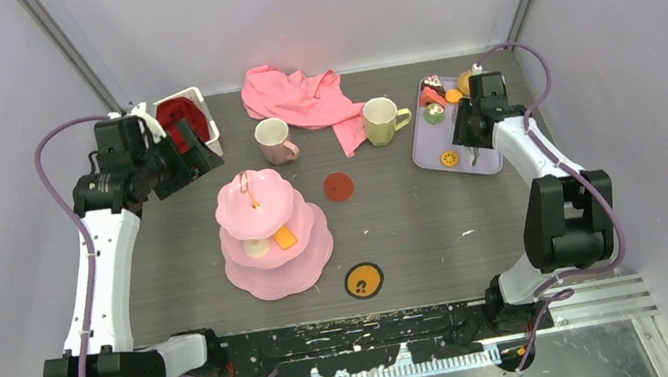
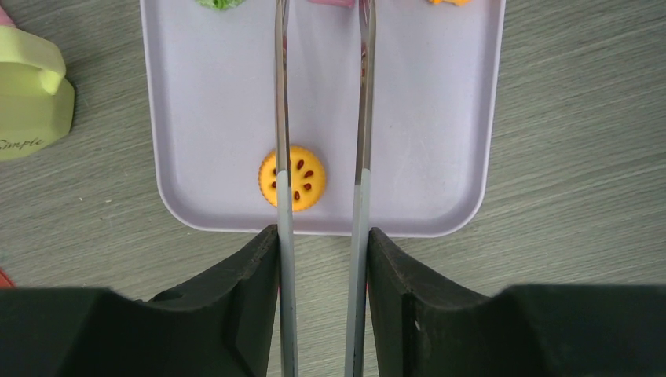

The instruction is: Serve the afternoon tea

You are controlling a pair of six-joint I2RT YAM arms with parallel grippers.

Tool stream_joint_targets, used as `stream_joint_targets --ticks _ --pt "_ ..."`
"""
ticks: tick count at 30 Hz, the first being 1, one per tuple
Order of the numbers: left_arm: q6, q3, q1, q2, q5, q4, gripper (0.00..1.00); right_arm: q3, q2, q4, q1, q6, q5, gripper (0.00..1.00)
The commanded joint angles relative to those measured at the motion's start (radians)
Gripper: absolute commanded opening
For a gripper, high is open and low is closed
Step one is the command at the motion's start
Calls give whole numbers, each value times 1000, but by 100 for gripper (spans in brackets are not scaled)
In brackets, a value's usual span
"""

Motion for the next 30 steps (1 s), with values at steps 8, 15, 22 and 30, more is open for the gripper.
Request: stream_joint_targets --ticks 8,15,22,30 --pt "13 10 4 -21 11 26 89 29 -17 53 6 -4 42 6" --pt "14 9 4 -26 13 27 89 19 -46 44 6 5 49 1" --pt "11 5 4 -24 17 30 89 3 -64 42 11 12 74 1" --pt "10 5 4 -25 18 30 89 -1 -73 41 31 12 120 1"
